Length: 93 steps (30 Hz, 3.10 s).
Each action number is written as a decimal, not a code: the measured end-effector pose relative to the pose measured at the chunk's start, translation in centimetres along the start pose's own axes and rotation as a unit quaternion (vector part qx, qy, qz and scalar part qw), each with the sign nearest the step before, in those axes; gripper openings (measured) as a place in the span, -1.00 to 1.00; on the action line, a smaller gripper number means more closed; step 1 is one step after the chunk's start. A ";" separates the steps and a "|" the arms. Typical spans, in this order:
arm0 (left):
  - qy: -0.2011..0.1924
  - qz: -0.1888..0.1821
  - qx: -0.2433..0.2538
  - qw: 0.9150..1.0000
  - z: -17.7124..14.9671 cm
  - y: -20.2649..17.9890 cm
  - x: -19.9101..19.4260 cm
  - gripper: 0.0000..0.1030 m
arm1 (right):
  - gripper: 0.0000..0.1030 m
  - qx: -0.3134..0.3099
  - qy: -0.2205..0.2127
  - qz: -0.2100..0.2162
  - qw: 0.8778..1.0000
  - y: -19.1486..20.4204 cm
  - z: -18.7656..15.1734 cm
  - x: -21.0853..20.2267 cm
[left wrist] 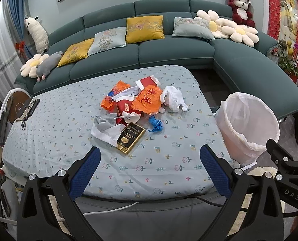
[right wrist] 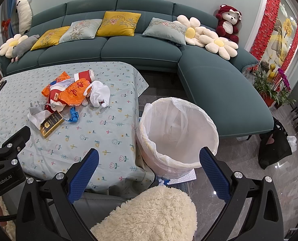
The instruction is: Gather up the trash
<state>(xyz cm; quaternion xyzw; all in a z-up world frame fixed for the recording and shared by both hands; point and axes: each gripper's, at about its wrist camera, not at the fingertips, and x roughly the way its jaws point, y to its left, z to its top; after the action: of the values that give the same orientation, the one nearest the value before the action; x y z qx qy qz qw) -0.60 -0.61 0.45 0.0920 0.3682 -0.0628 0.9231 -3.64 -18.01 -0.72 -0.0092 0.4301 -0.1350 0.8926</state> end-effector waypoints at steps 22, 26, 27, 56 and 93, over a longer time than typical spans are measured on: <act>0.064 0.020 0.044 0.997 -0.1 -0.5 1.1 0.84 | 0.87 0.001 0.000 -0.001 1.000 -0.2 0.0 0.0; 0.056 0.017 0.053 0.997 0.0 -0.9 1.1 0.84 | 0.87 0.003 0.000 -0.002 1.000 -0.6 0.0 0.0; 0.054 0.016 0.053 0.997 0.1 -1.0 1.0 0.84 | 0.87 0.004 0.000 -0.003 1.000 -0.9 0.2 0.1; 0.107 0.020 -0.047 0.993 -1.0 7.1 8.0 0.84 | 0.84 -0.012 0.004 0.005 1.000 4.7 3.2 4.8; 0.155 -0.023 -0.171 0.973 2.3 17.6 23.3 -0.84 | -0.87 -0.040 0.086 0.096 0.991 16.2 11.2 25.7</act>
<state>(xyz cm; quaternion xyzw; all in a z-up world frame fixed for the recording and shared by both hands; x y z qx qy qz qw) 20.96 14.95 -11.83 -0.0674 0.5145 -0.0049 0.8548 23.98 -9.91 -15.45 0.0083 0.5095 -0.0318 0.8598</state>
